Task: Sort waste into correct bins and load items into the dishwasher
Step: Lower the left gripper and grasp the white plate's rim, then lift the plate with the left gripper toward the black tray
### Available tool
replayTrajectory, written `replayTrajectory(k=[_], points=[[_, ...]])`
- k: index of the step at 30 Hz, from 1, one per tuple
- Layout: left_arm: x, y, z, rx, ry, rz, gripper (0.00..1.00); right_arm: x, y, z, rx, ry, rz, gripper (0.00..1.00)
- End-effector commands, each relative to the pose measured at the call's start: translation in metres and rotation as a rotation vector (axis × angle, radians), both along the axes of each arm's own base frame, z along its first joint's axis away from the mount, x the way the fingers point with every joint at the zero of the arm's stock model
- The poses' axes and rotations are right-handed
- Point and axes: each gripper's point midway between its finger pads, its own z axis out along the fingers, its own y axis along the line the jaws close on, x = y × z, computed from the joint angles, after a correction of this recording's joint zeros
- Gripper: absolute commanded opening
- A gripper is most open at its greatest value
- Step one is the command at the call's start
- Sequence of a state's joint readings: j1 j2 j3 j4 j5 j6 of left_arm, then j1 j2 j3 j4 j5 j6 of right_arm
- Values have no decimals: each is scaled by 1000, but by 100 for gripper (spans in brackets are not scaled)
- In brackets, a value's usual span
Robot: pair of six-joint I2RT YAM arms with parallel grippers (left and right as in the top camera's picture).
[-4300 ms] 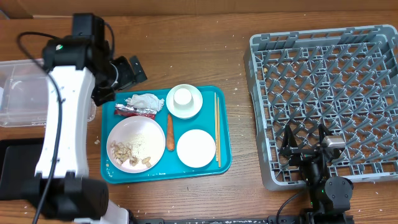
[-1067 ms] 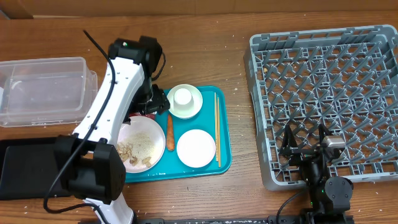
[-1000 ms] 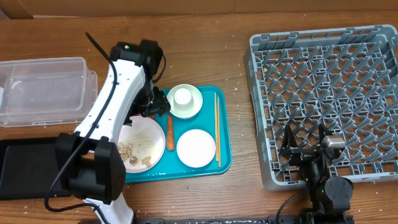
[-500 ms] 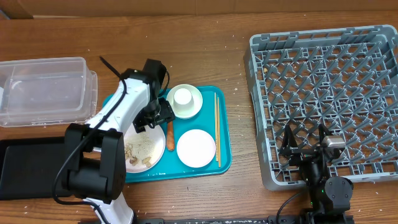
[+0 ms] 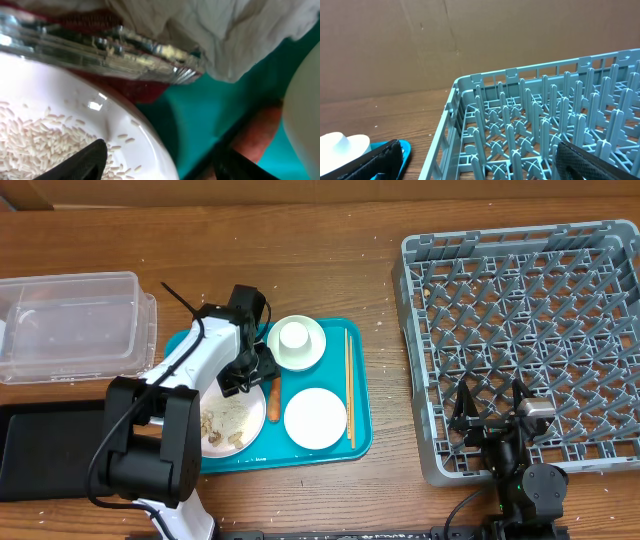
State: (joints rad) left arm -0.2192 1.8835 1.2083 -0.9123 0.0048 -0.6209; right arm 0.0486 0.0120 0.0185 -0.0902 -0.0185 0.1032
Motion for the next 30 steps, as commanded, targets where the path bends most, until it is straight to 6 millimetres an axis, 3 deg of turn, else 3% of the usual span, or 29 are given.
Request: replayTrajectory(k=[1,7,12,17,21,30], points=[[-5,1,-5,7,18,-24,67,0,1,-2,-3,-4,2,100],[-3,7,-5,43,10,-24,51,0,1,-2,-3,-4,2,100],[-5,1,-5,40,12,-42,22,0,1,-2,-3,-4,2,100],[-7,-2,-5,42,18,-51,5,0,1,-2,-3,-4,2,100],[-14,0,-2,49,46,-50,4,0,1,-2,-3,-4,2,100],[-17,1,25,62,100,-40,4,0,1,-2,-3,-4,2,100]])
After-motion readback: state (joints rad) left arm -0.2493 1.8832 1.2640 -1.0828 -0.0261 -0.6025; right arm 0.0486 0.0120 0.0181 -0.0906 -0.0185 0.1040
